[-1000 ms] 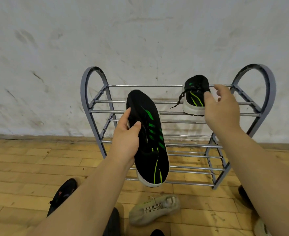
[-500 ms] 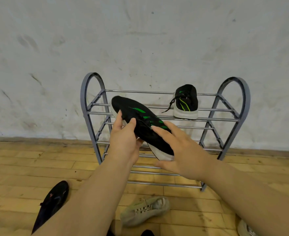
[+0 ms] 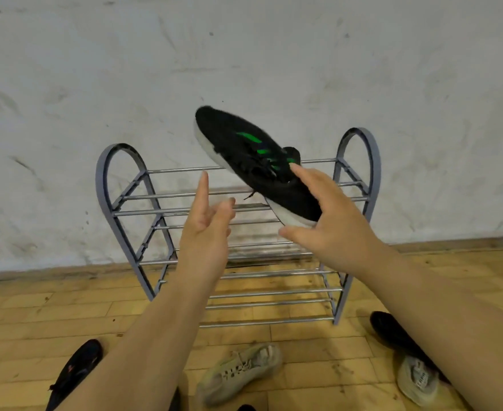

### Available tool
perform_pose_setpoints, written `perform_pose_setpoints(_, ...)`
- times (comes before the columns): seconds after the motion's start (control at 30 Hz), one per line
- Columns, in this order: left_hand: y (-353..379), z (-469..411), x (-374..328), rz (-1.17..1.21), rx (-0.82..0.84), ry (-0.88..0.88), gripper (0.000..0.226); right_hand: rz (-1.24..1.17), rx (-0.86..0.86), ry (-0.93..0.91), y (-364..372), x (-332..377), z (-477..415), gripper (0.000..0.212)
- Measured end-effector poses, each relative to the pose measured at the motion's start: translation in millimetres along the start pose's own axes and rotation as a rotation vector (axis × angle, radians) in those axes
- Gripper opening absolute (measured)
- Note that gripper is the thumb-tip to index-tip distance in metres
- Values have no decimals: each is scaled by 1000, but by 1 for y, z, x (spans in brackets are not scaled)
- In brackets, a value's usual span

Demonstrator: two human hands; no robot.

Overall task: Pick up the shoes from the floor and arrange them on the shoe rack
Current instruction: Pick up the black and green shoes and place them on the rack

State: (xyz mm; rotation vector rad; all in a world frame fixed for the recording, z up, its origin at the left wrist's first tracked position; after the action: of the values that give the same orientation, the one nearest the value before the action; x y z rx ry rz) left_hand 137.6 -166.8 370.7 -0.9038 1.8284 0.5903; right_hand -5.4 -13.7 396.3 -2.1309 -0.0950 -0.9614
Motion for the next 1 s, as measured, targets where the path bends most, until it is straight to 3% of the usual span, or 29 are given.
perform_pose_setpoints(0.13, 29, -8, 6, -279, 109, 78, 59, -51, -228, 148, -28, -29, -10, 96)
perform_pose_setpoints(0.3, 69, -45, 23, -634, 344, 226, 58, -62, -348, 329, -45, -72, -17, 91)
perform_pose_setpoints(0.4, 88, -65, 45, -804, 480, 185, 58, -61, -420, 368, -42, -90, -23, 89)
perform_pose_setpoints(0.47, 93, -65, 55, -969, 469, 272, 56, -48, -481, 359, -42, -95, -30, 83)
perform_pose_setpoints(0.6, 90, -57, 65, -967, 332, 379, 51, -51, -576, 370, -36, -103, -49, 66)
perform_pose_setpoints(0.7, 91, -63, 68, -933, 317, 342, 51, 22, -594, 384, -25, -105, -57, 61)
perform_pose_setpoints(0.87, 89, -68, 74, -906, 316, 343, 54, 268, -402, 458, 0, -116, -67, 62)
perform_pose_setpoints(1.0, 88, -71, 77, -876, 305, 341, 57, 248, -372, 468, -2, -119, -67, 63)
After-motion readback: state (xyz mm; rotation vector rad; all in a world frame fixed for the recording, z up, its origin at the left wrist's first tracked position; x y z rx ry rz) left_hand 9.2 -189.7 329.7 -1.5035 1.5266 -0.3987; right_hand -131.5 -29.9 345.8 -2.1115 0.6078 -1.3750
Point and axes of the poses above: each hand's wrist, its own z-axis away from the middle knuckle, its own y-axis out of the palm, x = y × z, the point moved 5 cm from there along -z, towards the middle knuckle, and after that the axes turned 11 degrees about y, right-handed, at the moved point
